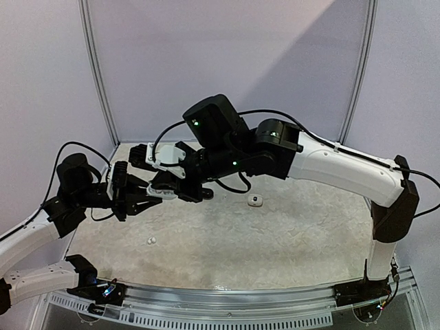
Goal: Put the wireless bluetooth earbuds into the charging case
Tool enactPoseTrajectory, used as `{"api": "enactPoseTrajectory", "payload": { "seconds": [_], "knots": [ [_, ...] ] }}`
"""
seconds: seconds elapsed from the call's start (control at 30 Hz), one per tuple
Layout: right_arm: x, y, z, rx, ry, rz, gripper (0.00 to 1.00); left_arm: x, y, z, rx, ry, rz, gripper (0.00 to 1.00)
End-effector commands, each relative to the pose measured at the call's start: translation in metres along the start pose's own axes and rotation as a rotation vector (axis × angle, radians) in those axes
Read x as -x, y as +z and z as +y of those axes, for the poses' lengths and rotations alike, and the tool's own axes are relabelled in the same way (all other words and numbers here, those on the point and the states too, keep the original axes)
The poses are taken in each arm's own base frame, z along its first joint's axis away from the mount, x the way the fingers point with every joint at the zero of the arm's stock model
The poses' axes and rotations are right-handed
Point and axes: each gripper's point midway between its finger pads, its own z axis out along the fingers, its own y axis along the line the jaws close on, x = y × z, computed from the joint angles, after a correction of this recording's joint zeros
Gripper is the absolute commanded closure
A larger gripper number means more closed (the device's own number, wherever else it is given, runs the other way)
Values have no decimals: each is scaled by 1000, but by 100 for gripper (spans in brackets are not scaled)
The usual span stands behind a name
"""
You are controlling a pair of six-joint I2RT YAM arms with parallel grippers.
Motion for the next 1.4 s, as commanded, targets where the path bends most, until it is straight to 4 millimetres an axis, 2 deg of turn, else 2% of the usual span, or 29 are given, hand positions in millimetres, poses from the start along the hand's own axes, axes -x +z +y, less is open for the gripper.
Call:
{"api": "enactPoseTrajectory", "payload": {
  "seconds": [0.0,0.3,0.5,0.67,0.8,1.03,1.17,1.2,1.27,1.37],
  "knots": [
    [-18,11,9,40,-43,74,100,8,2,-4,-15,5,-18,100],
    [-32,19,9,33,-54,123,100,9,3,-4,-11,8,-21,100],
    [-32,21,4,11,-33,124,76,9,2,-4,-2,-4,-19,100],
    [-24,16,1,-7,-14,100,68,2,1,1,38,-58,4,100],
    [-1,8,-10,-50,7,21,65,-11,-2,15,131,-161,39,100],
    [58,-30,-41,-132,39,-215,58,-26,-13,35,246,-375,28,100],
    [72,-45,-55,-126,116,-318,55,-35,-25,55,360,-470,22,100],
    [72,-48,-62,-139,133,-334,53,-36,-30,63,402,-495,15,100],
    [58,-42,-74,-151,223,-317,50,-39,-46,82,524,-524,4,100],
    [20,-14,-80,-142,349,-220,42,-47,-74,109,726,-562,3,100]
  ]
}}
